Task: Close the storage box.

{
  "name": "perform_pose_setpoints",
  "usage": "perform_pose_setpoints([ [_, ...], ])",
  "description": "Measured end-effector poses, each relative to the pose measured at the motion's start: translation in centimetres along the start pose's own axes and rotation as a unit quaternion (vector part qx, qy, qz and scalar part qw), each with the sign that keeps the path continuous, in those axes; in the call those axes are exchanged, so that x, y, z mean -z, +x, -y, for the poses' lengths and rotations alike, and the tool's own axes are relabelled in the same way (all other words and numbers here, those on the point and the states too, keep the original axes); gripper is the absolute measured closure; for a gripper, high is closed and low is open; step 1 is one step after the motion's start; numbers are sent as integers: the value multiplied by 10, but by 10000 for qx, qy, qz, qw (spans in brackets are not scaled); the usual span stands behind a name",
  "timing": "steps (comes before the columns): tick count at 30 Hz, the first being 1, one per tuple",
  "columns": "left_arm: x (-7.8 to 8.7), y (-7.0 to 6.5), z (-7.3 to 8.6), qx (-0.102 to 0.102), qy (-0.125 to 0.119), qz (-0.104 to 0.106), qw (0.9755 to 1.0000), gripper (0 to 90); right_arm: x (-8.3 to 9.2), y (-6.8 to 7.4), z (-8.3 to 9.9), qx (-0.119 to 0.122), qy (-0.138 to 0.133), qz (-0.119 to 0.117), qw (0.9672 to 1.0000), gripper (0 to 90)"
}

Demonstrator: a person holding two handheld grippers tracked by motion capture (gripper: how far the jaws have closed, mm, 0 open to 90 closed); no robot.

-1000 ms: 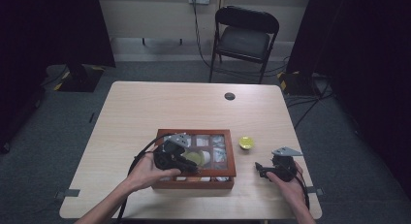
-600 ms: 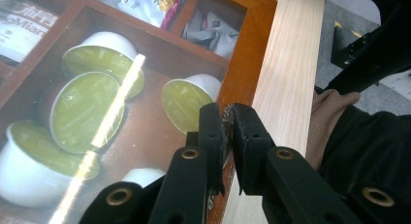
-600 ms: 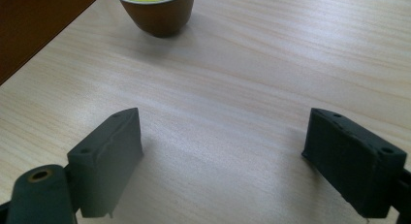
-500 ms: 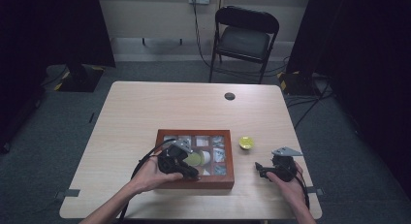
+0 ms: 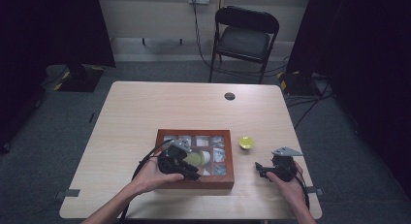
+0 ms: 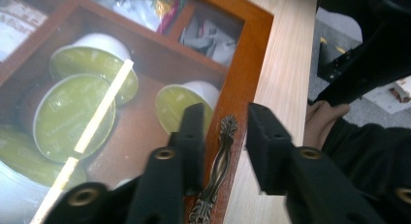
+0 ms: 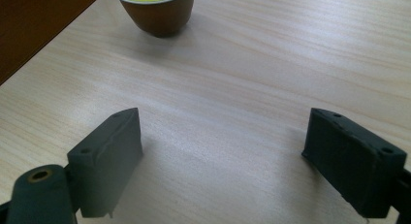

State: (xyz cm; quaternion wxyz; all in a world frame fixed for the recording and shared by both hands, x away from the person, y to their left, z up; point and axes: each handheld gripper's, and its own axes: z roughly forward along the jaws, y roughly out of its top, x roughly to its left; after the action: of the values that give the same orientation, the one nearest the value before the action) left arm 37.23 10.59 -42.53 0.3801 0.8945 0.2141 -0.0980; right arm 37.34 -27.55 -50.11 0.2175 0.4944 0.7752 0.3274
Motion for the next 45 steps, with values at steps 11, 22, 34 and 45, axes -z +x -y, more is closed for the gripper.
perform_pose_setpoints([
  [11,15,1,2,-6,-152,-482,9987,353,0,0,0,1,-1,0,10000,127],
  [22,45,10,24,131,-211,-1084,9938,279,0,0,0,1,0,1,10000,127],
  [34,79,25,54,417,-428,-1607,9852,193,0,0,0,0,-2,3,10000,127],
  [45,101,58,106,878,-350,-2194,9710,217,0,0,0,0,-2,4,10000,127],
])
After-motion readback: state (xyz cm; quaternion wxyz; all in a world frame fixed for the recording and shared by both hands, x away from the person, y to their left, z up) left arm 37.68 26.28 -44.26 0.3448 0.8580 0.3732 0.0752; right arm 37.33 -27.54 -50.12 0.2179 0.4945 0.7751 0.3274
